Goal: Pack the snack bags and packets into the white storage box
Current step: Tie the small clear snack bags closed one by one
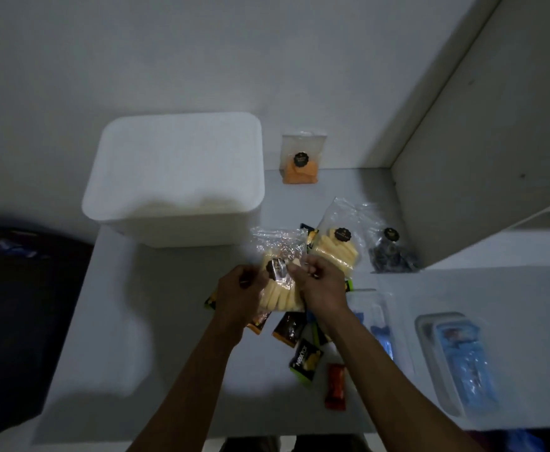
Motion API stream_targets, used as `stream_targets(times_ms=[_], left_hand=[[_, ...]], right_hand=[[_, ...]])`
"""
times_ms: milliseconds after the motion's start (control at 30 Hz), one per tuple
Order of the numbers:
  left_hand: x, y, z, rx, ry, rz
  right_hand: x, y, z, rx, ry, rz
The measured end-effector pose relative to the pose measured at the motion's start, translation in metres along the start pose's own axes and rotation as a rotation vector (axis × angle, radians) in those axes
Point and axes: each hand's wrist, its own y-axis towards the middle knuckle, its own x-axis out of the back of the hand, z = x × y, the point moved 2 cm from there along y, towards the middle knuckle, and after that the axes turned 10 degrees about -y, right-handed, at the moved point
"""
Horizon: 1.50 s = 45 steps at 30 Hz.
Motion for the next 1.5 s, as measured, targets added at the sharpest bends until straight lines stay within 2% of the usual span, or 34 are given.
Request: stream_targets(times_ms=[267, 367, 500, 700, 800, 900, 1033, 1267, 1500], left_hand=[[-0.005, -0.040, -0.077, -0.240, -0.202, 0.098], [-0.010, -0.054, -0.098, -0.238, -0.259, 0.136], [-0.018, -0.073, -0.114, -0.251, -0.280, 0.192], [-0.030, -0.088, -0.150, -0.359, -0.402, 0.135], [-0.038, -0.091, -0.166, -0.448, -0.368, 0.111], [-0.052, -0.094, -0.173, -0.455, -0.374, 0.114], [-0.066, -0.098, -0.179, -0.480, -0.370, 0.104], [-0.084, -0.108, -0.193, -0.575, -0.279, 0.061], [-0.083, -0.111, -0.202, -0.605, -0.265, 0.068]], right_hand=[[0.039, -0.061, 0.072, 0.230, 0.014, 0.060], [0.053, -0.077, 0.099, 0.334, 0.029, 0.020], [0.071, -0.088, 0.130, 0.380, 0.054, -0.049], [0.094, -0.098, 0.147, 0.425, 0.090, -0.047], [0.109, -0.098, 0.154, 0.441, 0.098, -0.046], [0.129, -0.100, 0.166, 0.488, 0.068, -0.018], [0.157, -0.101, 0.188, 0.584, -0.094, 0.054], [0.167, -0.097, 0.232, 0.832, -0.686, 0.117], [0.159, -0.085, 0.247, 0.921, -0.814, 0.135]])
